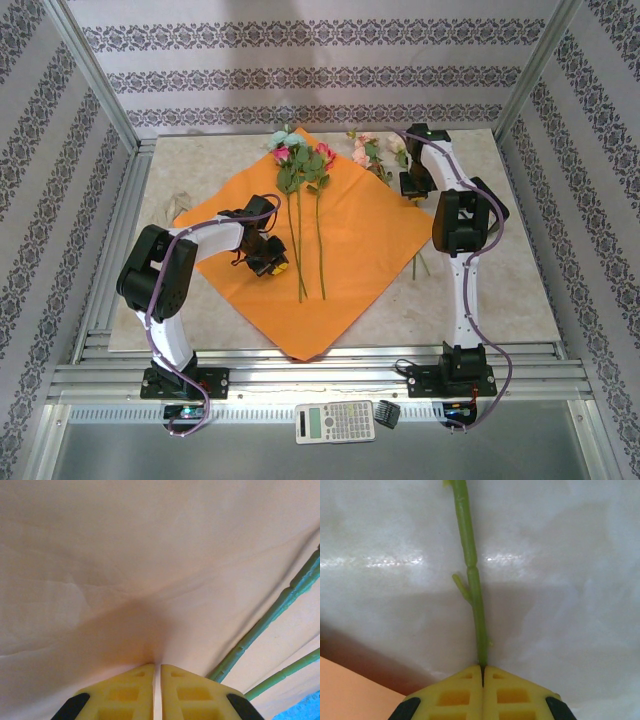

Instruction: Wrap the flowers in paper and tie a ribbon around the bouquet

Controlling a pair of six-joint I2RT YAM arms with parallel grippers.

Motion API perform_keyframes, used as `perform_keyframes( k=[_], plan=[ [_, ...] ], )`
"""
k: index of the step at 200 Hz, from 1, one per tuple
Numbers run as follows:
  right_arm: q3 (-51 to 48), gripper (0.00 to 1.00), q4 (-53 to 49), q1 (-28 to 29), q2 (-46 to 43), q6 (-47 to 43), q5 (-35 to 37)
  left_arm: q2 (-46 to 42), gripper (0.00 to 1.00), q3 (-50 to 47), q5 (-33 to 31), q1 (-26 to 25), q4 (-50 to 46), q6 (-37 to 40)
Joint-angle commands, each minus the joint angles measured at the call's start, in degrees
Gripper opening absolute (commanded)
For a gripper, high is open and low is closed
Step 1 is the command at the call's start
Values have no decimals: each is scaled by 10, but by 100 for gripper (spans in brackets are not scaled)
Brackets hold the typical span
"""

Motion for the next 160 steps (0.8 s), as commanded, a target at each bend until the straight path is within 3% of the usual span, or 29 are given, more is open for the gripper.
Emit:
perform_keyframes(
  k=[1,63,92,116,160],
  plan=[
    [-24,0,46,2,-73,-19,95,11,11,11,-6,5,-16,10],
    [-47,0,121,10,-223,-28,231,15,11,10,-4,5,-9,10],
    [-59,0,167,17,-293,-49,259,16,11,8,-3,5,-6,11],
    [-54,0,172,28,-334,-37,200,17,11,7,-3,5,-4,12],
    [-113,0,175,132,-361,108,-41,16,11,3,-2,5,0,14]
  ],
)
